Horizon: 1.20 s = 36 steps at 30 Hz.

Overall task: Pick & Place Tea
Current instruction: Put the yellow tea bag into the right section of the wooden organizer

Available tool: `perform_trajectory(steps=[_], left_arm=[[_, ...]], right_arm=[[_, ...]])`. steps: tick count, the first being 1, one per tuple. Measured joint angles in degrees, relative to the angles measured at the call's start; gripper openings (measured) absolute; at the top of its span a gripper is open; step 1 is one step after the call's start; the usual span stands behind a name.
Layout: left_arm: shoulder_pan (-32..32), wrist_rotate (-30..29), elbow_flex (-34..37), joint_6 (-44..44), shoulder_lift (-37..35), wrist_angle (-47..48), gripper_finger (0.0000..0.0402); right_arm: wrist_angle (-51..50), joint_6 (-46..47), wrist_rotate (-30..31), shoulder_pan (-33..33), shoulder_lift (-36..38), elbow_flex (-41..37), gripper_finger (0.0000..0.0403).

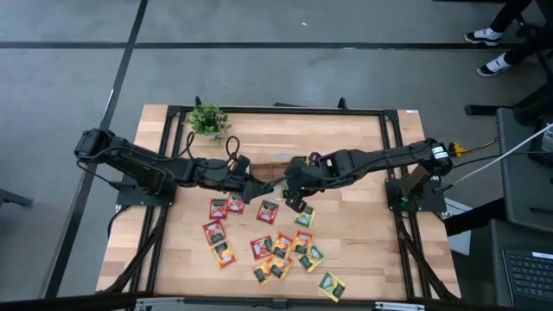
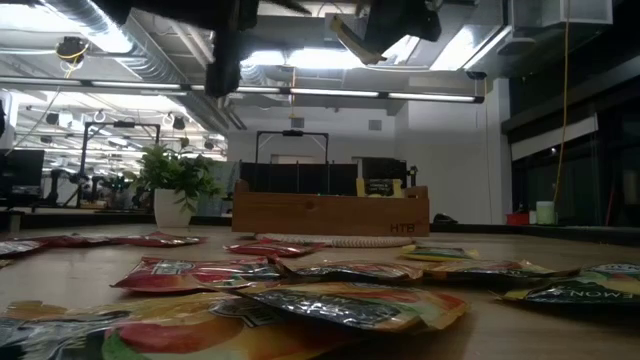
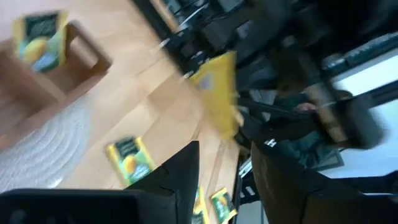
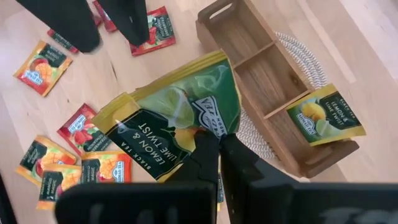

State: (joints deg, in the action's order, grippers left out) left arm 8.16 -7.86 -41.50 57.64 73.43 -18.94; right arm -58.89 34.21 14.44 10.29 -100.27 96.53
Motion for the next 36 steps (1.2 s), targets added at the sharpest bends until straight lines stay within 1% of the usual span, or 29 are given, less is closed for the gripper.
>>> perform_trajectory(steps=[2,5,10,14,16,20,23,26,31,36], left_arm=[[0.0,0.0,-1.7,-2.9,0.0,0.2,0.0127],[-0.7,-0.2,-3.9,-6.3,0.0,3.8,0.0114],[-2.3,0.5,-4.5,-6.1,0.0,5.5,0.0105],[-3.2,2.1,-4.5,-4.4,0.1,6.1,0.0118],[-3.6,3.3,-4.5,-4.0,0.2,6.2,0.0132],[-3.8,3.7,-4.6,-2.9,0.9,5.7,0.0165],[-3.9,5.1,-4.6,-3.0,1.3,4.6,0.0181],[-3.8,5.2,-4.5,-2.3,1.7,5.2,0.0183],[-3.8,5.4,-4.7,-1.8,3.2,2.5,0.0170],[-3.8,6.7,-8.3,-4.6,6.5,2.7,0.0155]], right_arm=[[0.0,-0.2,0.0,0.0,0.0,0.0,0.0007],[0.0,-0.3,0.0,-0.1,0.0,0.0,0.0007],[0.0,-0.3,-0.1,-0.1,0.0,0.0,0.0007],[0.0,-0.5,-0.1,-0.1,0.0,0.0,0.0007],[0.0,-0.5,-0.1,-0.1,0.0,0.0,0.0007],[0.0,-1.5,-0.1,-0.1,0.0,0.0,0.0007],[0.0,-1.6,-0.6,-0.1,0.0,0.0,0.0007],[0.2,-1.7,-0.8,-0.1,0.0,0.0,0.0007],[1.1,-1.7,-1.0,-0.1,0.1,0.0,0.0007],[1.4,-1.7,-1.0,-0.1,0.1,0.0,0.0007]])
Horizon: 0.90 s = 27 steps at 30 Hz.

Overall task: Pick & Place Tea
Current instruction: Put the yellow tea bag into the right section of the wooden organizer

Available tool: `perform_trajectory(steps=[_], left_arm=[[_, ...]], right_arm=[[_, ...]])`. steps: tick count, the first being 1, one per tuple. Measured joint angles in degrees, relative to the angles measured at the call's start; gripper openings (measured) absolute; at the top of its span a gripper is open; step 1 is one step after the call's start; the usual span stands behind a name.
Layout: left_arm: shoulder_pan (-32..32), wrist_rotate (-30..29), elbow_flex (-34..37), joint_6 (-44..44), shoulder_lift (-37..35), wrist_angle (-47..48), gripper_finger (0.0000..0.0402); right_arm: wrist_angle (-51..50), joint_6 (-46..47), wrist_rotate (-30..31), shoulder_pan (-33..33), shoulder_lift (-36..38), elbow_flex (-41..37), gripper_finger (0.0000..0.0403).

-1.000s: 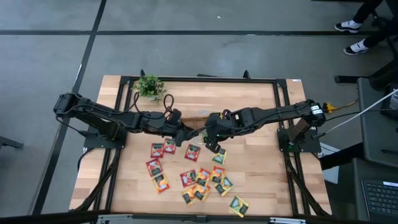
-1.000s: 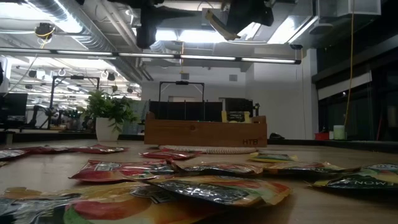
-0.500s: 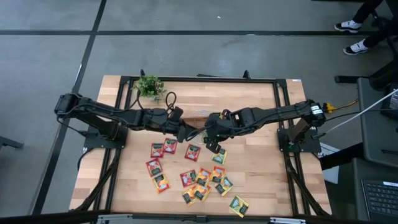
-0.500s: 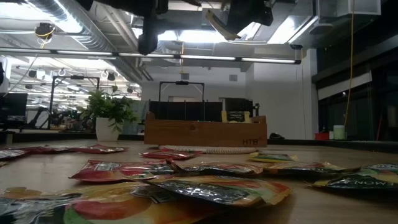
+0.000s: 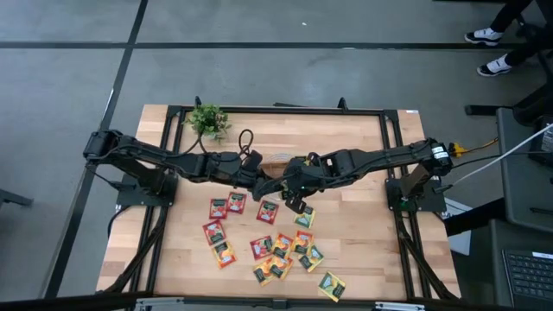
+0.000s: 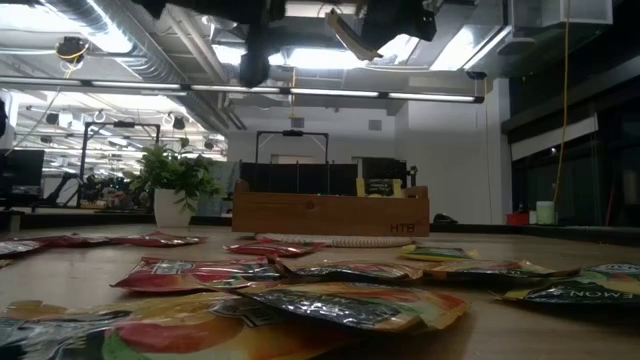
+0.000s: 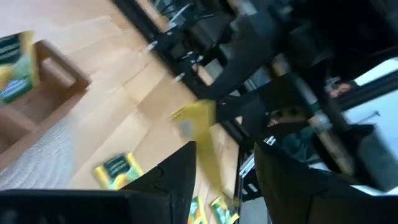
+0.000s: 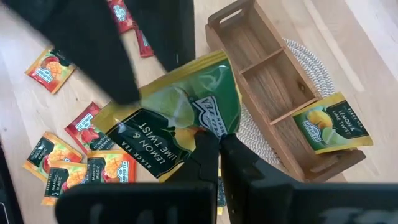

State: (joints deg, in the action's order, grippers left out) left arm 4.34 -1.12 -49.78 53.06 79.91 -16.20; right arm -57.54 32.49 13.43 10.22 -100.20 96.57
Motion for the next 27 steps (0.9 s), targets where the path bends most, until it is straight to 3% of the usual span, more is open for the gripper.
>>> perform_trajectory(steps=[16,19,23,27], left_arm=[[0.0,2.5,-2.7,-0.6,3.9,2.0,0.0133],[0.0,2.5,-2.7,-0.6,3.9,3.6,0.0097],[0.3,2.1,-2.7,-2.9,3.9,4.0,0.0015],[0.4,2.2,-2.6,-3.3,3.9,4.0,0.0004]], right_arm=[[-0.6,1.7,-0.2,0.1,0.0,0.0,0.0007],[-0.4,1.7,0.0,0.1,0.0,0.0,0.0007],[-0.3,1.7,0.0,0.1,0.0,0.0,0.0008],[-0.3,0.5,-1.5,0.1,0.0,0.0,0.0025]])
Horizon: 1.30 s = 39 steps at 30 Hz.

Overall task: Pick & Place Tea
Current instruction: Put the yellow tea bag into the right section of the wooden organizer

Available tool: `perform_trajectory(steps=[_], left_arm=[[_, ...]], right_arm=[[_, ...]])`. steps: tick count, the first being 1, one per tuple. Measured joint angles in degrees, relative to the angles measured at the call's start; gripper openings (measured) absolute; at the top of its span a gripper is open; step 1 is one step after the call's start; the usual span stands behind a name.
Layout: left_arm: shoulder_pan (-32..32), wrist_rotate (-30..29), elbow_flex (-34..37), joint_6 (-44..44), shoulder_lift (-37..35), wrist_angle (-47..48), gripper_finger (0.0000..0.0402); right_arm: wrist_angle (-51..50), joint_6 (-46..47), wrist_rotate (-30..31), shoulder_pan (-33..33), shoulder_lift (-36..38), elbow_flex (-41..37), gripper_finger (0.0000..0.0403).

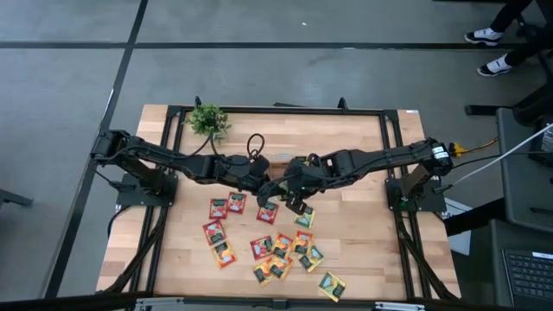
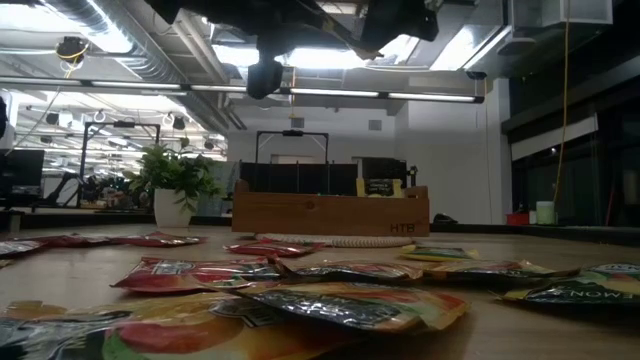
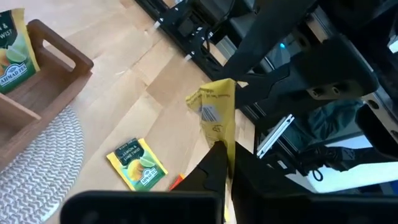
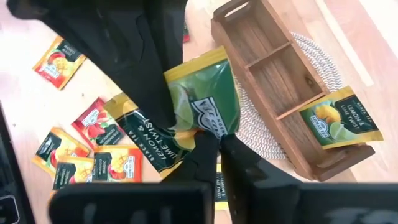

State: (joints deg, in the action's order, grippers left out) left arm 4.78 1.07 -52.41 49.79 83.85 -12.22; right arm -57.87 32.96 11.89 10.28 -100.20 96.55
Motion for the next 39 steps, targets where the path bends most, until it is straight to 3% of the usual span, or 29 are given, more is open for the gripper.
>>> perform_trajectory(steps=[10,16,20,28,33,39], left_arm=[[-0.1,-1.6,0.0,-2.4,-1.8,-0.6,0.0003],[-1.4,-4.7,0.0,-7.8,-4.8,-1.1,0.0003],[-2.8,-6.3,0.0,-13.1,-7.3,-3.9,0.0003],[-5.9,-6.1,0.0,-29.0,-10.3,-20.9,0.0003],[-7.1,-2.4,0.0,-36.0,-10.5,-32.5,0.0003],[-7.9,3.0,0.0,-36.6,-10.4,-39.7,0.0003]], right_arm=[[-1.4,0.7,0.2,0.0,4.4,0.0,0.0150],[1.0,4.4,6.3,0.9,10.6,0.0,0.0203],[4.2,4.3,12.4,2.6,13.7,0.0,0.0216],[13.1,2.3,23.0,5.3,16.1,0.0,0.0214],[21.2,-2.1,24.5,5.6,16.1,0.0,0.0214],[31.7,-9.8,24.5,5.5,16.1,0.0,0.0214]])
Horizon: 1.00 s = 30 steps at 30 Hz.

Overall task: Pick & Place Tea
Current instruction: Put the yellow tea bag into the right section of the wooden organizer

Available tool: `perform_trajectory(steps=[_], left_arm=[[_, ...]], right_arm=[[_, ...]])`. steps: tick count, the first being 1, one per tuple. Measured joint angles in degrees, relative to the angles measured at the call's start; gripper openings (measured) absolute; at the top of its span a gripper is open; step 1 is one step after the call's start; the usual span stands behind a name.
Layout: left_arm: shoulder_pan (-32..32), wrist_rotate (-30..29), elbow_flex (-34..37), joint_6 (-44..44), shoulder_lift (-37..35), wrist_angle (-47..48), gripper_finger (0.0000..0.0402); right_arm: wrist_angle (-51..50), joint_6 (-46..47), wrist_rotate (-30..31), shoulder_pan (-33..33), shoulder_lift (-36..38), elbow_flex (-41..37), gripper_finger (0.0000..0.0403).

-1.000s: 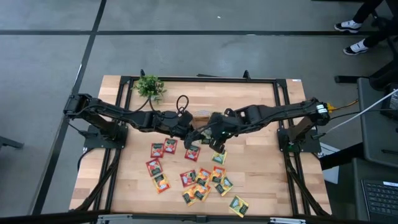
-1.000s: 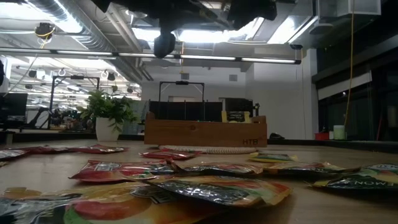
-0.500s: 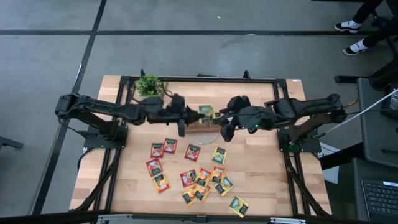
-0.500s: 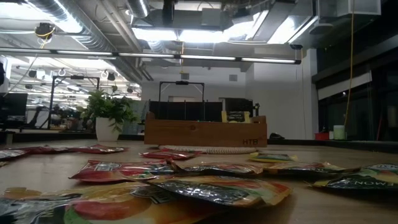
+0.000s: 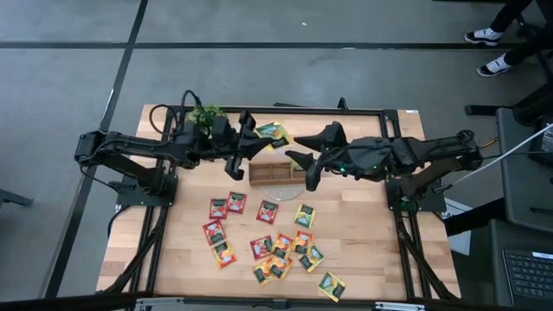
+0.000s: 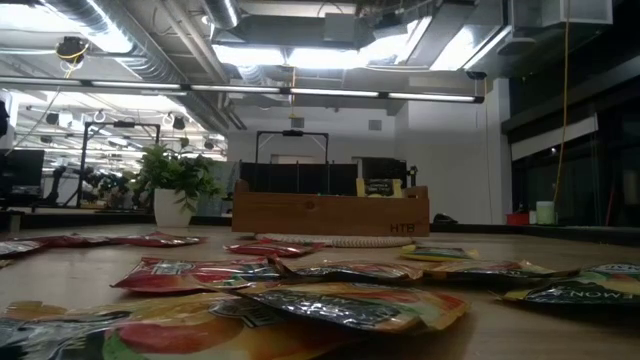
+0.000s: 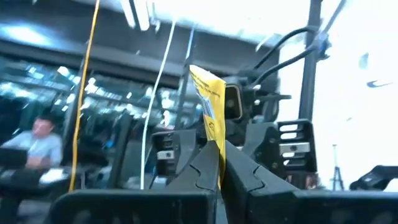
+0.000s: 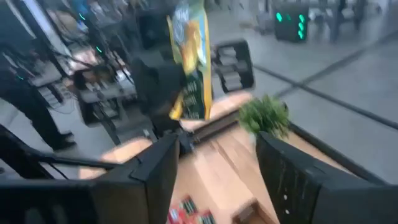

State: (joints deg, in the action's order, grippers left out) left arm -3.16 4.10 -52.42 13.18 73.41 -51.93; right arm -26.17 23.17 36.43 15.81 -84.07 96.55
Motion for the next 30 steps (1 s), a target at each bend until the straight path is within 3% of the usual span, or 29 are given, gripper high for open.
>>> perform_trajectory(steps=[17,30], left_arm=[[0.0,1.0,0.0,-2.9,0.1,-16.9,0.0002],[0.0,0.9,0.0,-5.0,1.4,-22.1,0.0002]], right_arm=[[20.3,-23.3,-4.1,-0.7,-1.6,-0.1,0.0213],[29.4,-25.0,-16.6,-5.4,-3.7,0.0,0.0213]])
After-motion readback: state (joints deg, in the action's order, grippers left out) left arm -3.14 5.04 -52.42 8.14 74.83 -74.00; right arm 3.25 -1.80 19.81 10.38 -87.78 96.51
